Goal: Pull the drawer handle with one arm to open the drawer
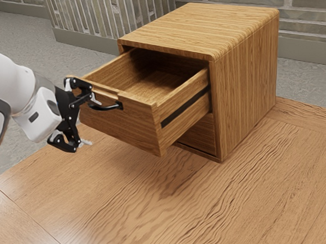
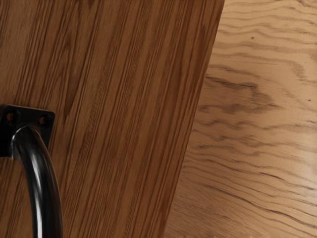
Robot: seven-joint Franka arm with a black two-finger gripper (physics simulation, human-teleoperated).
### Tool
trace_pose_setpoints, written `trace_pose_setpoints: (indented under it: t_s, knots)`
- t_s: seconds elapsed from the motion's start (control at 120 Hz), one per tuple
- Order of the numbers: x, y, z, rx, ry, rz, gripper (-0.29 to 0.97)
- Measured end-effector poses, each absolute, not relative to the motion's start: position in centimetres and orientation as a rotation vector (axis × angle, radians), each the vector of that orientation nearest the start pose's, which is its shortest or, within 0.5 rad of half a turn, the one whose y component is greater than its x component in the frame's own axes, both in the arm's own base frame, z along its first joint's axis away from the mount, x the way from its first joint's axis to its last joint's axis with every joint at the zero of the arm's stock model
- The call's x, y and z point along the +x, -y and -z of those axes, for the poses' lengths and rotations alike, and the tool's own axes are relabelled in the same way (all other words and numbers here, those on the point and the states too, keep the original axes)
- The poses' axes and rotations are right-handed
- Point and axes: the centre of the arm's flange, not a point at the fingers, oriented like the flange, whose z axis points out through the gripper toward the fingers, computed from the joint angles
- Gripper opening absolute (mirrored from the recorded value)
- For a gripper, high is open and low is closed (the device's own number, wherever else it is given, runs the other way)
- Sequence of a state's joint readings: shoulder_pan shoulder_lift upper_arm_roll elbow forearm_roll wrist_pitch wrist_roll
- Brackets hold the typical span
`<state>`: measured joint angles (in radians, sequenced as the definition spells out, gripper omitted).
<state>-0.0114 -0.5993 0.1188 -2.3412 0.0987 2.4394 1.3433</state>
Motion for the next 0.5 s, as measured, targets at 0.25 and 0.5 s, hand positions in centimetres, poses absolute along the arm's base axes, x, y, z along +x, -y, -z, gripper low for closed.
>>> trace_pose_setpoints:
  t_s: [0.25,0.5]
  knots:
    - [40.0,-5.5,-62.5,-2.078,-1.541,0.692,0.68]
    - [33.5,-1.0,-74.0,-1.893,-1.428,0.921,0.68]
